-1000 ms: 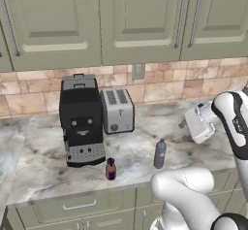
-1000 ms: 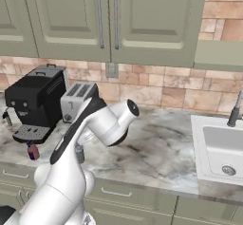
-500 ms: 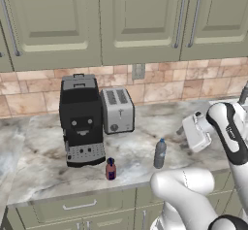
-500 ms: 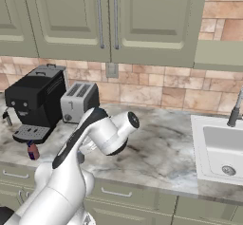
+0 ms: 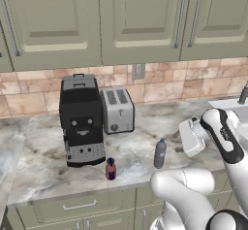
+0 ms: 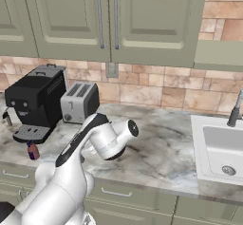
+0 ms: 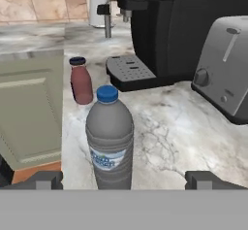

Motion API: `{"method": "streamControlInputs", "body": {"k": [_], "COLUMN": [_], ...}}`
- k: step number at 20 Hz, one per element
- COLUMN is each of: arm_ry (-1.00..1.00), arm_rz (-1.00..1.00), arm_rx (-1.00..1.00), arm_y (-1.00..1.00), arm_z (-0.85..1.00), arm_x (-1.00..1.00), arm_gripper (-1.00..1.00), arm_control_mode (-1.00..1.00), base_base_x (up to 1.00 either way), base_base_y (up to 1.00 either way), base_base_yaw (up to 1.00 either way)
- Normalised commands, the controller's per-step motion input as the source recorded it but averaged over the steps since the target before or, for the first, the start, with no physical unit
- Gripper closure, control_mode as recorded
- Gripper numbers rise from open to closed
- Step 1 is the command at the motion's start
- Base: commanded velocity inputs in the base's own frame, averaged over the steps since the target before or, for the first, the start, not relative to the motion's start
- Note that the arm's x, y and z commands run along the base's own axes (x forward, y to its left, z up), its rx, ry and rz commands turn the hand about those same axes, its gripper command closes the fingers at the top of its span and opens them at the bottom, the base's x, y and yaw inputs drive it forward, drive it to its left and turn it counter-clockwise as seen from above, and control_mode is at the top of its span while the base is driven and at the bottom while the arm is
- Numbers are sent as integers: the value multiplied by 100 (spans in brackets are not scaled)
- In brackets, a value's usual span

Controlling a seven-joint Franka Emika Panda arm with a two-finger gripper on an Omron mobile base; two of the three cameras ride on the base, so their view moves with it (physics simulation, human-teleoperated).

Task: Place the drinks on the dining counter in a tight cluster.

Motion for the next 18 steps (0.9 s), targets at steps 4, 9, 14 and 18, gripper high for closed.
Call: {"method": "streamControlInputs", "body": {"k": [4, 9, 14, 18], "arm_ry": [0, 0, 0, 0], "arm_rz": [4, 4, 2, 0], "arm_rx": [10, 8, 6, 4], "arm_y": [0, 0, 2, 12], "arm_z": [-14, -7, -3, -1], "arm_x": [1, 1, 1, 6], "arm_gripper": [-100, -100, -100, -100], "arm_control_mode": [-100, -100, -100, -100], "base_base_x": [0, 0, 0, 0], "base_base_y": [0, 0, 0, 0], "base_base_yaw": [0, 0, 0, 0]}}
